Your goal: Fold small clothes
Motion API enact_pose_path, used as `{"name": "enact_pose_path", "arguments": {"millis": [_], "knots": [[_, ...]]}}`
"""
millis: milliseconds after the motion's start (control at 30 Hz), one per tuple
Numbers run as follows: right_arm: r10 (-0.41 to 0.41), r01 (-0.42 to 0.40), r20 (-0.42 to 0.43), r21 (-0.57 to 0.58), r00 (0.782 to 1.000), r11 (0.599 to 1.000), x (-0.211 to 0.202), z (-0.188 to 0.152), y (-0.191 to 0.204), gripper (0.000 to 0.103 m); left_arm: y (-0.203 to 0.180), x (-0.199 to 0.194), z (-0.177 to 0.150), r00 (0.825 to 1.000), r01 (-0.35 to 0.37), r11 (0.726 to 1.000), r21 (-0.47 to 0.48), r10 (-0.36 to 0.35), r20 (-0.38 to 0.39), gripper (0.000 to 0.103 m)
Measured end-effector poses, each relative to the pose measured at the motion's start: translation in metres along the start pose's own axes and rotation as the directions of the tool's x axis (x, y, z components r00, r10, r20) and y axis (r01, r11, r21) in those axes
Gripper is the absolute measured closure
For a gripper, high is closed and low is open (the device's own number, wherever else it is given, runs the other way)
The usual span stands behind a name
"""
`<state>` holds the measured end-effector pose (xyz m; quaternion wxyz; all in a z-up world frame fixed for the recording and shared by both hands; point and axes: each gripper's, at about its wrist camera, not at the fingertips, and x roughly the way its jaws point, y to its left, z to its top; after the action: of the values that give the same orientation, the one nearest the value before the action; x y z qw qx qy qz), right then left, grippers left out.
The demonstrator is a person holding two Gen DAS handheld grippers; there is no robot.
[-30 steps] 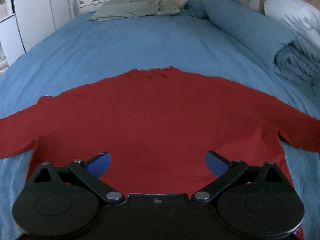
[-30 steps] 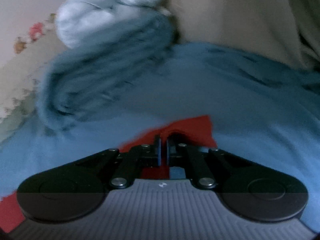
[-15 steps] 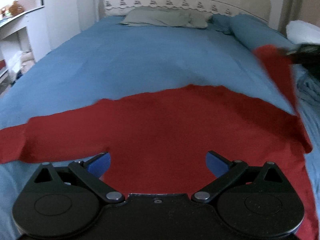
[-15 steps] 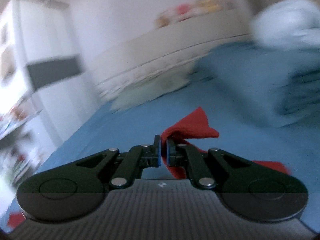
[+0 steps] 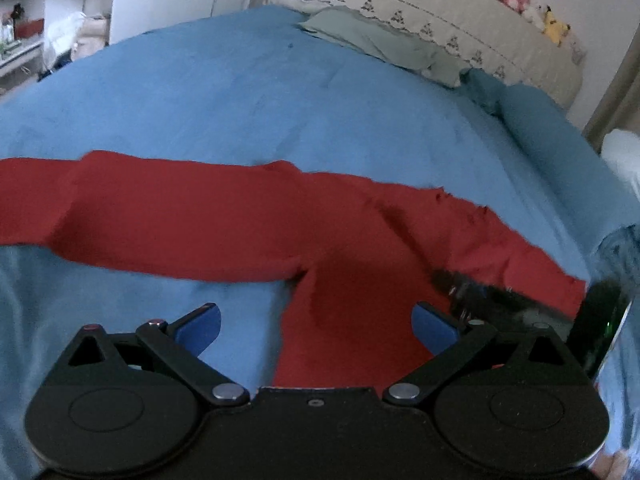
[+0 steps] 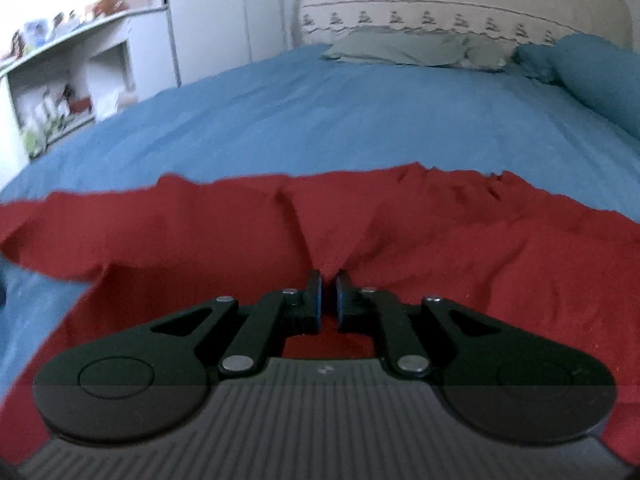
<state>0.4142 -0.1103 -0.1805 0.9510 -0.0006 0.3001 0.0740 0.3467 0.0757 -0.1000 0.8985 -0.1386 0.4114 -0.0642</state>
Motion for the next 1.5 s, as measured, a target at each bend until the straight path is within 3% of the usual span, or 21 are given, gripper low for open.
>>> {"name": "enact_pose_path", "arguments": {"millis": [67,133,167,233,333,533,633,667,700,800,933,1100,1267,1333,1433,1500], "knots": [[0.02,-0.02,-0.012,-0.026,1.0,0.999,-0.005,-0.002,-0.005,0.046,-0.003,0.003,0.004,1.0,0.021,0.999,0.031,-0.021,0.007,0.0],[0.014,-0.014,0.003,-0.054,1.0,0.998,-0.019,-0.005,-0.012,0.026,-0.015,0.014,0.009,0.999,0.046,0.996,0.082,-0.046,0.009,0.0],[0.008,-0.007,0.018,-0.064,1.0,0.998,-0.028,-0.01,-0.014,0.021,-0.025,0.021,0.011,0.998,0.069,0.991,0.112,-0.069,0.002,0.0],[0.006,-0.004,0.037,-0.067,0.999,0.998,-0.053,-0.017,-0.022,0.021,-0.039,0.038,0.008,0.994,0.107,0.984,0.142,-0.105,-0.017,0.002],[-0.005,0.005,0.027,-0.035,1.0,0.999,-0.083,-0.028,-0.039,0.021,-0.06,0.066,0.004,0.99,0.139,0.979,0.151,-0.134,-0.045,0.015],[-0.022,0.022,0.015,0.018,1.0,1.0,-0.123,-0.058,-0.07,0.021,-0.081,0.11,0.002,0.988,0.152,0.986,0.066,-0.149,-0.047,0.039],[-0.025,0.025,0.005,0.039,1.0,0.999,-0.129,-0.066,-0.081,0.021,-0.088,0.124,0.006,0.99,0.14,0.99,0.028,-0.14,-0.016,0.061],[-0.029,0.029,0.003,0.046,1.0,0.998,-0.13,-0.068,-0.086,0.021,-0.089,0.126,0.008,0.989,0.146,0.989,0.023,-0.146,-0.021,0.092],[-0.032,0.032,-0.002,0.051,0.999,0.998,-0.13,-0.068,-0.089,0.021,-0.091,0.131,0.012,0.987,0.156,0.988,0.016,-0.155,-0.038,0.1],[-0.045,0.047,-0.018,0.099,0.999,0.994,-0.127,-0.07,-0.105,0.02,-0.098,0.125,0.021,0.986,0.168,0.985,0.038,-0.168,-0.009,0.1],[-0.085,0.088,-0.022,0.162,0.996,0.983,-0.126,-0.069,-0.132,0.019,-0.101,0.091,0.039,0.979,0.152,0.983,0.106,-0.165,0.119,0.1],[-0.165,0.166,-0.024,0.208,0.986,0.964,-0.126,-0.069,-0.16,0.017,-0.073,0.056,0.043,0.96,0.042,0.992,0.123,-0.074,0.27,0.1],[-0.239,0.241,-0.041,0.266,0.97,0.933,-0.129,-0.076,-0.185,0.015,-0.044,0.08,0.023,0.984,-0.013,0.992,0.129,-0.011,0.18,0.098],[-0.253,0.256,-0.048,0.288,0.966,0.923,-0.132,-0.079,-0.192,0.015,-0.036,0.087,0.015,0.99,-0.027,0.993,0.119,0.011,0.138,0.093],[-0.28,0.292,-0.083,0.277,0.957,0.916,-0.136,-0.079,-0.193,0.015,-0.025,0.075,0.005,0.992,-0.048,0.993,0.109,0.035,0.121,0.077],[-0.287,0.314,-0.138,0.251,0.948,0.916,-0.141,-0.075,-0.192,0.015,-0.023,0.062,0.0,0.99,-0.082,0.989,0.126,0.066,0.125,0.046]]}}
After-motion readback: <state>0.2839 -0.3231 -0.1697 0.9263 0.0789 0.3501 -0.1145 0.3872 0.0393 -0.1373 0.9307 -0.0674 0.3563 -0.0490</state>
